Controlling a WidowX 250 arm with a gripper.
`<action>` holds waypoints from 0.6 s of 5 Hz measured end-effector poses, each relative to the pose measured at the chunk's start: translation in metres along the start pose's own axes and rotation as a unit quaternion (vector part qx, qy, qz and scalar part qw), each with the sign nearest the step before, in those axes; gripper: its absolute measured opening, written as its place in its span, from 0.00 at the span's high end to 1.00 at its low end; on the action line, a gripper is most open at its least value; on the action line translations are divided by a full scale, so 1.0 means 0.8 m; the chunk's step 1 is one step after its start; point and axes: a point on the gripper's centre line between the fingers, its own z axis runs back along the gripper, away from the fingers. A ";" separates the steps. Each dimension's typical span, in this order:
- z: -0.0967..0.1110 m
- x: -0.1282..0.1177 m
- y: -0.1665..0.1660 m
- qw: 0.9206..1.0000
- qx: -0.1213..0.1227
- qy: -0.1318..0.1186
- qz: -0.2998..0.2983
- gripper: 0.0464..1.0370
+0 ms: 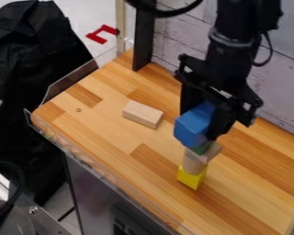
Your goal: Put the blue rectangular block on top of the tower
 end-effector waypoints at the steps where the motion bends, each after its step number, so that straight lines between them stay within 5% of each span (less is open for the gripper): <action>1: 0.000 0.002 -0.001 1.000 -0.004 -0.004 0.008 0.40; 2: 0.000 0.002 0.000 1.000 -0.017 -0.004 0.019 0.11; 3: 0.002 0.003 0.009 0.999 -0.027 -0.010 0.046 0.03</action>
